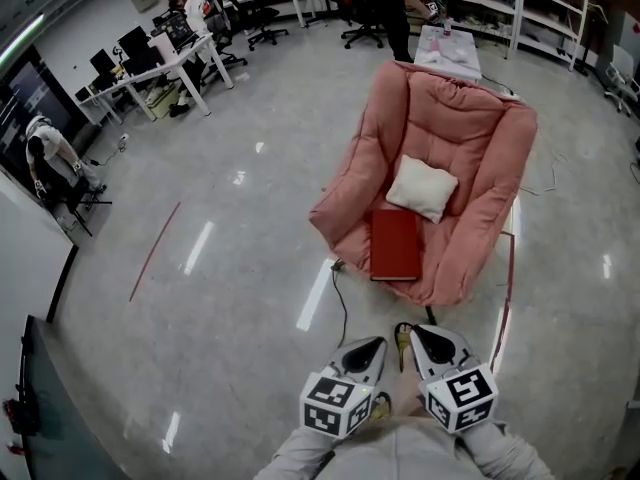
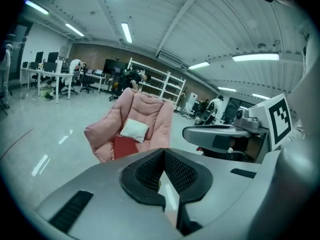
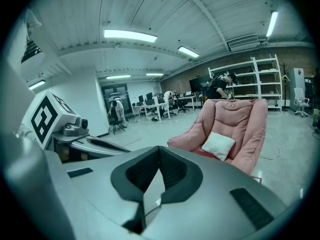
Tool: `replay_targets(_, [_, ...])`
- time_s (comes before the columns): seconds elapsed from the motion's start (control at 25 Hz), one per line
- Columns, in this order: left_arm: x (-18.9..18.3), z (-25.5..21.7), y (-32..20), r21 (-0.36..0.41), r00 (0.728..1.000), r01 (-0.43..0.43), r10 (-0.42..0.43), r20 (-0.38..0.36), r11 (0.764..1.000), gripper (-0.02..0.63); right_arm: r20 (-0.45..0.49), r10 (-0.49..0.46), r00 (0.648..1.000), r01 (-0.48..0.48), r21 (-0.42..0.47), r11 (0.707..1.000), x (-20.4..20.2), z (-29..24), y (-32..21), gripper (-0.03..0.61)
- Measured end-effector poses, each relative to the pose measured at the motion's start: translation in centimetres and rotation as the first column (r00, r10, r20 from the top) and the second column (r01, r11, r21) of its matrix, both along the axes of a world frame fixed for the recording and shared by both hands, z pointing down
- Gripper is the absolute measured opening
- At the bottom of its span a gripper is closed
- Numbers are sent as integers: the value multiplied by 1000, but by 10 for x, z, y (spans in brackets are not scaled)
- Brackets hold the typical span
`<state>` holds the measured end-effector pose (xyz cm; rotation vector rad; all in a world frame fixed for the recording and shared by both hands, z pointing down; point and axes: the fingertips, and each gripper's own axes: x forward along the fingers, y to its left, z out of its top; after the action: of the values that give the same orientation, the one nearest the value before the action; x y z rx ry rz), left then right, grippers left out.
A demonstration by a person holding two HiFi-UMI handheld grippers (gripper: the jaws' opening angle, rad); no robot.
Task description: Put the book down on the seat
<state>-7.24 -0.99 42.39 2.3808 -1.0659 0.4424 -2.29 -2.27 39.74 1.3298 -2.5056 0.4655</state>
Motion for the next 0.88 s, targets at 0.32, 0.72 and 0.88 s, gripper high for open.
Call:
replay_targets(0.32, [-4,-20,15,48,1000,-1,1,4,999,6,-3,3,1000,-3,23,1000,1,-15,19,5])
replay_targets(0.72, [2,-29,13,77,1000,-12,12,5,997,6,-10,-5,1000,6,52,999,4,-24,23,5])
replay_targets(0.88, [5,-29,16,80,1000,-19,19,5,997,6,-15,-9,1000,10,54,998,5,-23,26,5])
